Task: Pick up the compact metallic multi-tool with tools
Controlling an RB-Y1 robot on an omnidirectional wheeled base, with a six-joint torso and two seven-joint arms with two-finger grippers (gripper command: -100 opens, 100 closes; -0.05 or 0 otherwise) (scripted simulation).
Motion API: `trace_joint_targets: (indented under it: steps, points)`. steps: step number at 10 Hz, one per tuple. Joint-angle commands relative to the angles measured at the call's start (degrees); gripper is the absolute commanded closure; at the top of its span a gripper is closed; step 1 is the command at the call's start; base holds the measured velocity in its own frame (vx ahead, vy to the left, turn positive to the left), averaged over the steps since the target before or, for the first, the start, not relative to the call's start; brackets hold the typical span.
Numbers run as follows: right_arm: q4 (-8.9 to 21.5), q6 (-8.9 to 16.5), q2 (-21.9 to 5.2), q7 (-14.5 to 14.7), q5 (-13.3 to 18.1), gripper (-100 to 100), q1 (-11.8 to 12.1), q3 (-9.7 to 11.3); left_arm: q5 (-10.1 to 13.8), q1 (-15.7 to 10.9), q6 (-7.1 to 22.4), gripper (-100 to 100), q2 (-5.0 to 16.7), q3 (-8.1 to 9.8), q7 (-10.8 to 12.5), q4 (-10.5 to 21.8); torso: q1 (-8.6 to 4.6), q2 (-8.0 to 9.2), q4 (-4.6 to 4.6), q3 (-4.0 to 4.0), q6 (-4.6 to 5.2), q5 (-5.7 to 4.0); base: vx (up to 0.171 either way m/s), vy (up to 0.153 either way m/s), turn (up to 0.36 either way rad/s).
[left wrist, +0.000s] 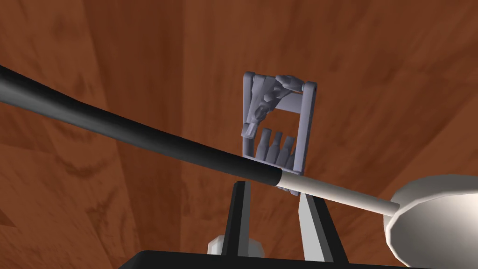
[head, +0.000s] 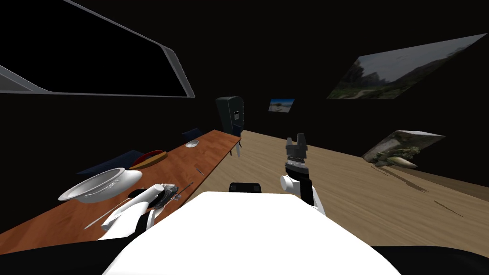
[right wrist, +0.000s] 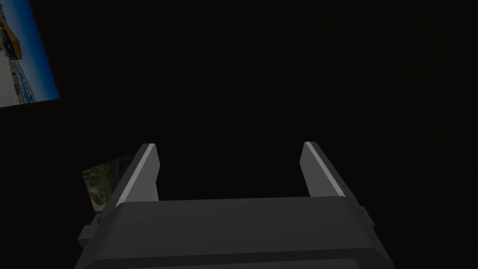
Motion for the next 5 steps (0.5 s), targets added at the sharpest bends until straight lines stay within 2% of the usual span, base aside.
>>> trace_joint_targets:
  steps: [1, 2, 3, 4, 5]
  points:
    - [0.0, 0.0, 0.0, 0.0, 0.0, 0, 0.0, 0.0, 0.0, 0.0, 0.0, 100, 0.0, 0.0, 0.0, 0.0, 0.0, 0.0, 0.0, 0.0, 0.0, 0.0, 0.0, 0.0, 0.0]
    - [0.0, 0.0, 0.0, 0.0, 0.0, 0, 0.0, 0.0, 0.0, 0.0, 0.0, 100, 0.0, 0.01, 0.0, 0.0, 0.02, -0.01, -0.01, -0.01, -0.01, 0.01, 0.0, 0.0, 0.0]
    - [0.0, 0.0, 0.0, 0.0, 0.0, 0, 0.0, 0.0, 0.0, 0.0, 0.0, 0, 0.0, 0.01, 0.0, 0.0, 0.04, -0.02, -0.03, -0.02, -0.03, 0.02, 0.0, 0.0, 0.0]
    - [0.0, 0.0, 0.0, 0.0, 0.0, 0, 0.0, 0.0, 0.2, 0.5, 0.9, 100, 0.3, -2.85, 2.9, -2.9, 0.04, -0.01, -0.03, -0.02, -0.03, 0.02, -0.025, 0.029, 0.067]
    - [0.0, 0.0, 0.0, 0.0, 0.0, 0, 0.0, 0.0, 0.2, 0.5, 0.9, 100, 0.3, -3.98, 3.9, -3.2, 0.14, 0.06, -0.03, 0.01, -0.06, -0.01, -0.03, 0.049, 0.044]
